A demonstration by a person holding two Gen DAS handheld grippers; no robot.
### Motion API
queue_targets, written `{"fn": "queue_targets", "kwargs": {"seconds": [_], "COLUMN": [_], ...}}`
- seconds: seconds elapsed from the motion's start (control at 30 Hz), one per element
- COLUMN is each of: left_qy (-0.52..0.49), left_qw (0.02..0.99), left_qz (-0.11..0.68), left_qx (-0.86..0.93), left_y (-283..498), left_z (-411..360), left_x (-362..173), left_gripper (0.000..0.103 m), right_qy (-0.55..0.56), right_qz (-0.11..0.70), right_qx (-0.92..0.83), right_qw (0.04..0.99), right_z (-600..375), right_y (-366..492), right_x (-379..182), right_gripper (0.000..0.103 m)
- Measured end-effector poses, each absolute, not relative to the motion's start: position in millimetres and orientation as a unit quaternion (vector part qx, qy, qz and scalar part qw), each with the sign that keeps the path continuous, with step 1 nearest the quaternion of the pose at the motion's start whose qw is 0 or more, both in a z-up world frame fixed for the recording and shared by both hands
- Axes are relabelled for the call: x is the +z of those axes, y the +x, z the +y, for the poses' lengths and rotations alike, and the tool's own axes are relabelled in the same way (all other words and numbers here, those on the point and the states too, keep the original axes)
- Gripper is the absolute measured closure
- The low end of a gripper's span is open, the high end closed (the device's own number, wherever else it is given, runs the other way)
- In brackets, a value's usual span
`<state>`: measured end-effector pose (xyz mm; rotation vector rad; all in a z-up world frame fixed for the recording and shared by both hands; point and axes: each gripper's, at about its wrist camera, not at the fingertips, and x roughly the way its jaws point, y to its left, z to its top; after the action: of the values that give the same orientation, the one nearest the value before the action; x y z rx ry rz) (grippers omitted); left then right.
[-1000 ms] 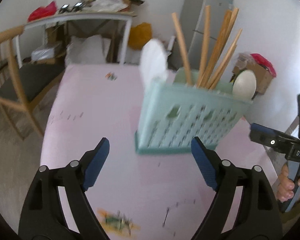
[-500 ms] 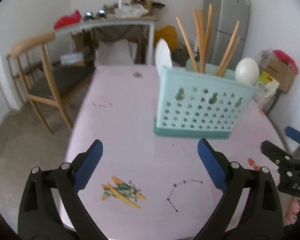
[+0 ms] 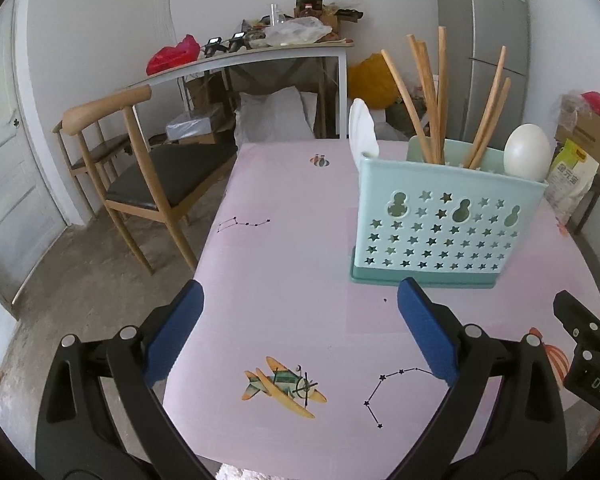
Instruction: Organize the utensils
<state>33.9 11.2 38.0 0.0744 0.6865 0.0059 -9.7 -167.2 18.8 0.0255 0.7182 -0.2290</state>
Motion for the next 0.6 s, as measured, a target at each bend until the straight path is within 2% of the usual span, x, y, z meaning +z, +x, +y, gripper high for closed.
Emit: {"fn": "queue_targets", "kwargs": {"seconds": [0.6], "left_qy": [0.029], "left_qw": [0.932], "left_qz": [0.362], "left_qx": [0.025], "left_y": [40.7], "left_z": [19.2], "left_x": [30.8], "left_gripper": [0.009], "right_qy": [0.002], "right_qz": [0.36], "right_qx": [-0.121], "right_qw": [0.925], "right_z": [-170.9], "right_y": [-4.2], "right_x": [14.5], "right_gripper": [0.006]}}
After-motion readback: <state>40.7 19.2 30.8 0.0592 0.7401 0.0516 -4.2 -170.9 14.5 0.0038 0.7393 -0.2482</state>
